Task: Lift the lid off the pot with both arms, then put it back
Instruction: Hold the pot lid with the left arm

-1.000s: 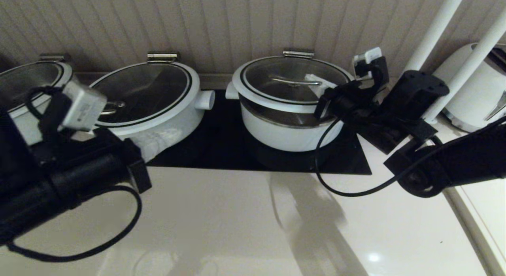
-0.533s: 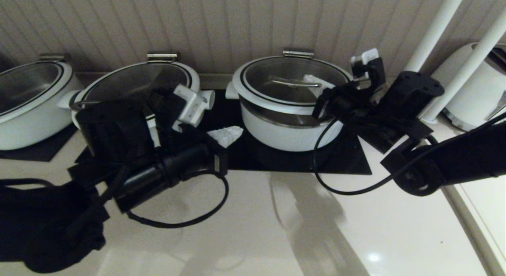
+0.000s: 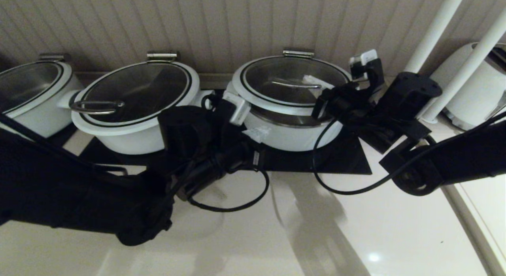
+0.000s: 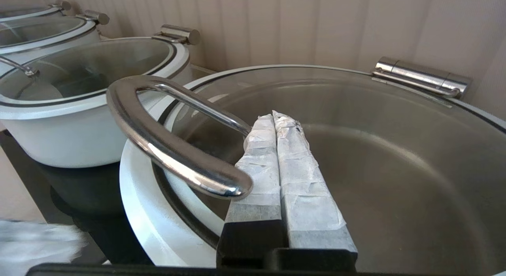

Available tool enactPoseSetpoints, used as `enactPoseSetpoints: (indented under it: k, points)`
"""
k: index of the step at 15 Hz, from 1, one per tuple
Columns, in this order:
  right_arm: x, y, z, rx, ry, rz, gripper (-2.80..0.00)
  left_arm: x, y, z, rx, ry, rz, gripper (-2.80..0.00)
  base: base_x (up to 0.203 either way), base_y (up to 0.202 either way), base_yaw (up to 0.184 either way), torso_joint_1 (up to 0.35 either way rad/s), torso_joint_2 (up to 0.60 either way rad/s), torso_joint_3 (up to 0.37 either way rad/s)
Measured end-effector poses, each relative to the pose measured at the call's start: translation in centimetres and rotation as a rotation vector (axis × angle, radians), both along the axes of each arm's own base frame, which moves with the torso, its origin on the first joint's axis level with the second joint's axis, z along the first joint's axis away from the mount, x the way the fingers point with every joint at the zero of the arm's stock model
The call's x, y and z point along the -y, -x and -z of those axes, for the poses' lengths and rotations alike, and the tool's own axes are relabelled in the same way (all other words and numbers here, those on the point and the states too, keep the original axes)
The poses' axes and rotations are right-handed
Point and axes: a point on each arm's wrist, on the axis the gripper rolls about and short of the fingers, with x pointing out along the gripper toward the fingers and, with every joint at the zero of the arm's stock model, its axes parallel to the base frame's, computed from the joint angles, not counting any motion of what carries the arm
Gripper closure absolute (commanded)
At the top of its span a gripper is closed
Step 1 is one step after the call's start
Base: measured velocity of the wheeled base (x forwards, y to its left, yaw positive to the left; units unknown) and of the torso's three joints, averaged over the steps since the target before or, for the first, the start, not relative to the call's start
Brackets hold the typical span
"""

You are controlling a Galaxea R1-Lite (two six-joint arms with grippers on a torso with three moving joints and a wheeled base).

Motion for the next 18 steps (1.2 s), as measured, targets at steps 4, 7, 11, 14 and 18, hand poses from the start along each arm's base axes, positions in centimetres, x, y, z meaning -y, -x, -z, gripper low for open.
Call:
enactPoseSetpoints:
  k: [4,7,11,14,18]
  points:
    - [0.1,0.0,-0.1,0.001,-0.001,0.001,0.00,1.2,-1.5,-0.5,0.030,0.023,-0.001,0.00,0.000,0.000,0.000,0.000,0.00,0.000]
    - [0.3,0.0,-0.2,0.005,-0.002,0.007,0.00,1.5,-2.4,-0.8,0.044,0.034,-0.010,0.00,0.000,0.000,0.000,0.000,0.00,0.000]
    - [0.4,0.1,-0.6,0.017,-0.007,0.009,0.00,1.3,-3.7,-1.2,0.081,0.026,-0.041,0.00,0.000,0.000,0.000,0.000,0.00,0.000]
    - [0.5,0.3,-0.9,0.023,-0.010,0.008,0.00,1.3,-4.4,-1.5,0.095,0.034,-0.051,0.00,0.000,0.000,0.000,0.000,0.00,0.000]
    - [0.8,0.6,-1.6,0.035,-0.016,0.013,0.00,1.3,-4.6,-1.5,0.099,0.036,-0.053,0.00,0.000,0.000,0.000,0.000,0.00,0.000]
